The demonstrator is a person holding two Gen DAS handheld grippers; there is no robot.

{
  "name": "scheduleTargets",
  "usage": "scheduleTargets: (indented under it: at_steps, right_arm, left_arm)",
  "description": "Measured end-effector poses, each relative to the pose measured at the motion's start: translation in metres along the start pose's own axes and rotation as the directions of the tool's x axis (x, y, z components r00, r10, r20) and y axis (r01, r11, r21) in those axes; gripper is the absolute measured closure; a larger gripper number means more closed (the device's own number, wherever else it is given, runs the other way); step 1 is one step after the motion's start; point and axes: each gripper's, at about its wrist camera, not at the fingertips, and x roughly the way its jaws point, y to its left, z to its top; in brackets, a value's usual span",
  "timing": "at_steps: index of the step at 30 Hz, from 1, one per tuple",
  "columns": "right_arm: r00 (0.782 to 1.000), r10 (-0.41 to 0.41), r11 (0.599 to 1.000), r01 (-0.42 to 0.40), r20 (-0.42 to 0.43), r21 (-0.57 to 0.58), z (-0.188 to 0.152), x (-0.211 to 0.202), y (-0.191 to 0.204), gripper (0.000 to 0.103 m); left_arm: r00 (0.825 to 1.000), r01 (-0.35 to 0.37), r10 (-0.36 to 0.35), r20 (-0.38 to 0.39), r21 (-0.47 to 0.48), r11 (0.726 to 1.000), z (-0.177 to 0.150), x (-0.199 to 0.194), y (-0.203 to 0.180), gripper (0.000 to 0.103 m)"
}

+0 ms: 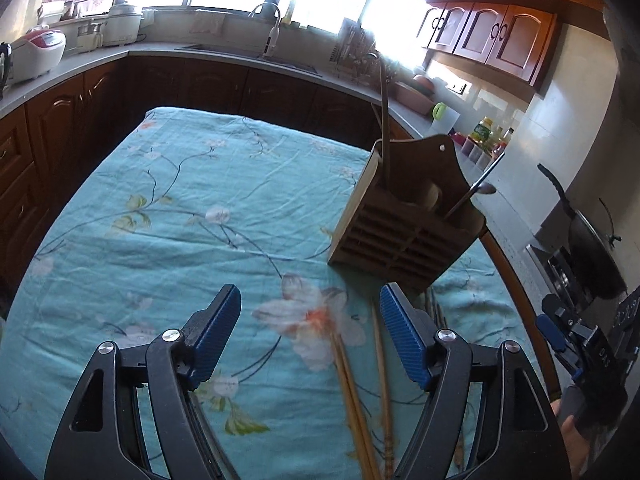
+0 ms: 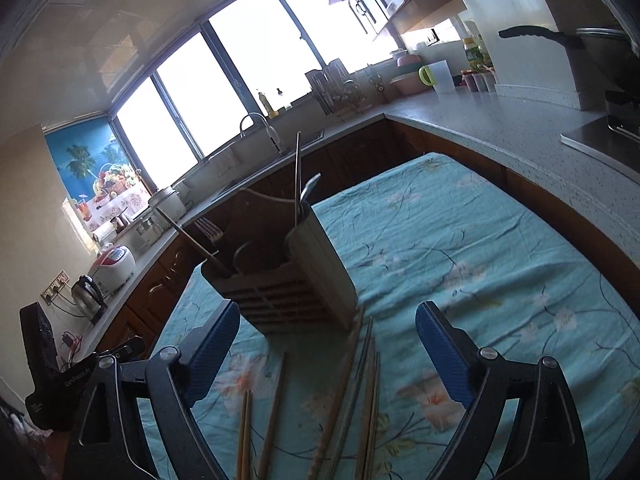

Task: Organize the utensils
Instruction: 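Grasp another wooden chopstick with the left tool while the right tool grasps another metal chopstick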

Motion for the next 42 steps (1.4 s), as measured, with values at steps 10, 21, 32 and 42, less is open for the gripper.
scheduleTargets:
  at_steps: [10, 21, 32, 42]
  right_arm:
    - [0.994, -0.077, 0.996, 0.074, -0.072, -0.048, -0.033, 0.001, -0.009, 0.013]
    - [0.980, -0.130, 0.989, 0.118, -0.148, -0.090, -0.033, 0.022, -0.016, 0.042]
    - [0.952, -0.156, 0.984, 0.125, -0.262, -0.130, -0.035, 0.060, -0.017, 0.061]
    - [0.919, -0.207, 0.971, 0.153, -0.336, -0.181, -0.041, 0.090, -0.018, 0.077]
  left_arm:
    - [0.998, 0.008, -0.005, -0.070, 0.032, 0.999, -0.026, 0.008, -0.012, 0.029]
    - [0.993, 0.031, -0.021, -0.119, 0.087, 0.996, -0.020, 0.030, -0.035, 0.033]
    - [0.976, 0.054, -0.027, -0.217, 0.117, 0.992, -0.012, 0.073, -0.051, 0.050]
    - [0.959, 0.059, -0.010, -0.283, 0.163, 0.985, -0.012, 0.109, -0.064, 0.061]
